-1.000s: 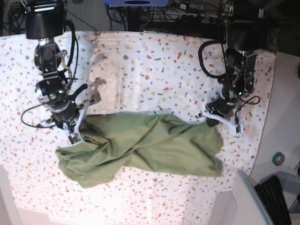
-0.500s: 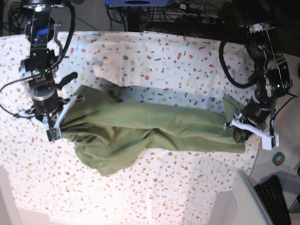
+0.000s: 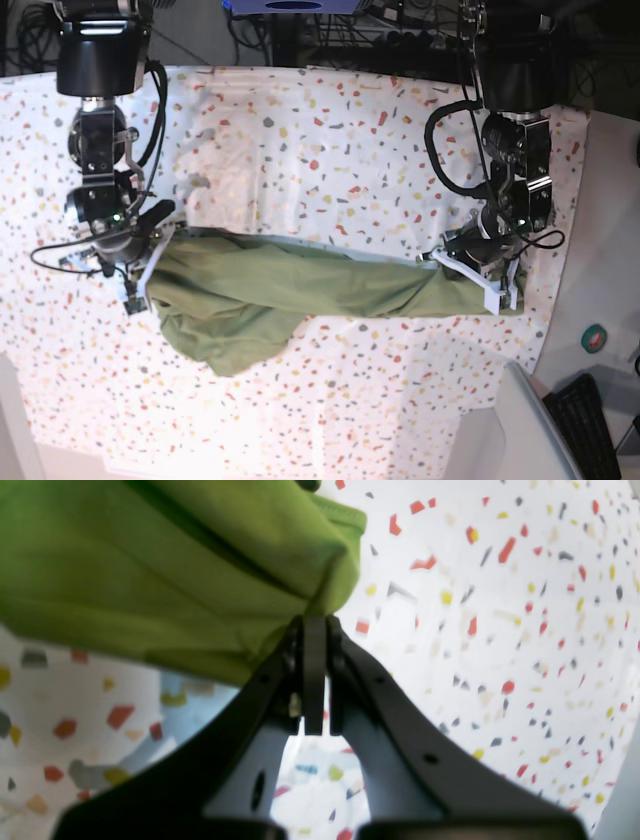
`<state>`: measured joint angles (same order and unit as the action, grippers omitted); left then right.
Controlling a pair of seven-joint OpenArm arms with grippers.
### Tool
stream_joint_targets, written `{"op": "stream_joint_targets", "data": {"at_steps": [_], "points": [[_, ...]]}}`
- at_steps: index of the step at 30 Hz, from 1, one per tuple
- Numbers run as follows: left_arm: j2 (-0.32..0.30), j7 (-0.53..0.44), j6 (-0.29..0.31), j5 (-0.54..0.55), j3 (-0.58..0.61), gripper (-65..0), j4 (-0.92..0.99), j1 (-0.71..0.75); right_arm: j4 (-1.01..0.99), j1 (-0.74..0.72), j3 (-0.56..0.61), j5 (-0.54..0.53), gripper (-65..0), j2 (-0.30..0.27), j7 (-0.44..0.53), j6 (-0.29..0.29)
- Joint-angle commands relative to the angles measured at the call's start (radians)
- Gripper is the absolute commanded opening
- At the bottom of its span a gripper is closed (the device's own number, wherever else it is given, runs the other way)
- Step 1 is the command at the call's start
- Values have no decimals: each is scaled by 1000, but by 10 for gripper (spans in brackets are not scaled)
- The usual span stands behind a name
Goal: Layout the t-shirt on the table in an organized manner, then fold the t-shirt properly
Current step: 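Stretch the shirt between both grippers and release it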
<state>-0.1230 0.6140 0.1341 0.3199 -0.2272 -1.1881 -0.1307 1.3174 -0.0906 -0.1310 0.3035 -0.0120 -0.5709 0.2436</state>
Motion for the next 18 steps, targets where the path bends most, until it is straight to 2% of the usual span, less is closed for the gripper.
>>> {"op": "stream_joint_targets", "data": {"at_steps": [1, 3, 8, 11, 14, 18], "points": [[-11, -19, 3, 5, -7, -650, -9, -20, 18, -38, -2, 6, -650, -4, 12, -10], [-11, -13, 3, 8, -7, -650, -57, -17, 90, -41, -2, 7, -650, -3, -44, -10], [-11, 136, 3, 8, -14, -650, -367, 88, 423, 73, 0, 6, -650, -3, -246, -3], [-17, 191, 5, 8, -14, -650, -525, 165, 529, 167, 0, 6, -650, -3, -269, -3], [-19, 189, 5, 5, -10, -650, -511, 151, 492, 154, 4, 4, -650, -3, -269, -3], [-2, 186, 5, 5, -4, -650, -276, -8, 248, -5, 3, 6, -650, -4, -266, -3]]}}
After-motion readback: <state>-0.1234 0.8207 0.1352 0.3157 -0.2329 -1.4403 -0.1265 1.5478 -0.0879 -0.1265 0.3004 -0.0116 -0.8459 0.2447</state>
